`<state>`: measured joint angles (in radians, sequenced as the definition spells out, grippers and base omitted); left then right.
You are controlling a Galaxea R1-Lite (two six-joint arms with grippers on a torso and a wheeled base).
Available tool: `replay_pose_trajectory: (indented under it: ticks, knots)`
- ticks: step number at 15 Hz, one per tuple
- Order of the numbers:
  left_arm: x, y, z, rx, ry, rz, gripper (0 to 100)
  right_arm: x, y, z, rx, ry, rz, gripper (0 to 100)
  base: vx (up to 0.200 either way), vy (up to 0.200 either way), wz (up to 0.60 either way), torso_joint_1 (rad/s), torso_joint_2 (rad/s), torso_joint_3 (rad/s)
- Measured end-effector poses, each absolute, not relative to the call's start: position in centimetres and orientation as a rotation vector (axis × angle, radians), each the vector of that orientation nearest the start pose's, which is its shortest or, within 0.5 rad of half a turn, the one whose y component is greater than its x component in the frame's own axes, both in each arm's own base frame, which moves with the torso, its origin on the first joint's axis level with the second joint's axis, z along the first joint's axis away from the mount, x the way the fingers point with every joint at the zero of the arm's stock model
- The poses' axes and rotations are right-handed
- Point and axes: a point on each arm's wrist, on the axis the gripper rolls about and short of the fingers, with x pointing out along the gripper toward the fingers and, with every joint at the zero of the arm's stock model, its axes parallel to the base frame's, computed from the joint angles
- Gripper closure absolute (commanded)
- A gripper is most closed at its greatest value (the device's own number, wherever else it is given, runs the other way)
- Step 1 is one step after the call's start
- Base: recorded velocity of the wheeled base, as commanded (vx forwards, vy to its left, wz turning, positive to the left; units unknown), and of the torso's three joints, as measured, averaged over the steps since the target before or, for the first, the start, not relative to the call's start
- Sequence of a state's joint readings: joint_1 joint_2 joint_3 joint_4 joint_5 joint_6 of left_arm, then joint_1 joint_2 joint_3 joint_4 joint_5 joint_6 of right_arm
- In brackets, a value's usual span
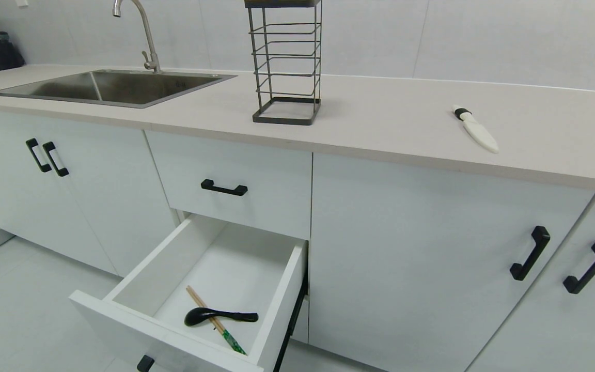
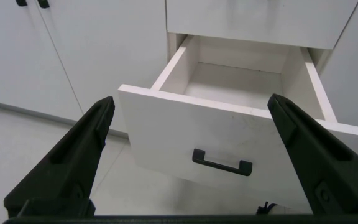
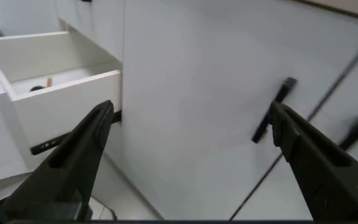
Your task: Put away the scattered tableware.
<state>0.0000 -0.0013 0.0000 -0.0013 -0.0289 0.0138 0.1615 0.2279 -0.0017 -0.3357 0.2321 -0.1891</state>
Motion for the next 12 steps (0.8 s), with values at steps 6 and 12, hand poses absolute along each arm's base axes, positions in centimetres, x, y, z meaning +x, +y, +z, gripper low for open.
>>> replay_pose_trajectory:
  ticks: [6, 12]
  knots:
    - [-2.4, -0.1, 8.5, -0.011, -0.078, -0.023, 0, -2.2, 0.4, 8.0, -0.105, 0.009, 0.199, 0, 0.0, 0.0, 0.0, 0.0, 0.0, 0.0]
    - [-5.5, 0.0, 14.8, -0.08, -0.161, -0.05, 0, -2.3, 0.0, 7.6, 0.021, 0.001, -0.02, 0, 0.0, 0.0, 0.0, 0.0, 0.0, 0.0]
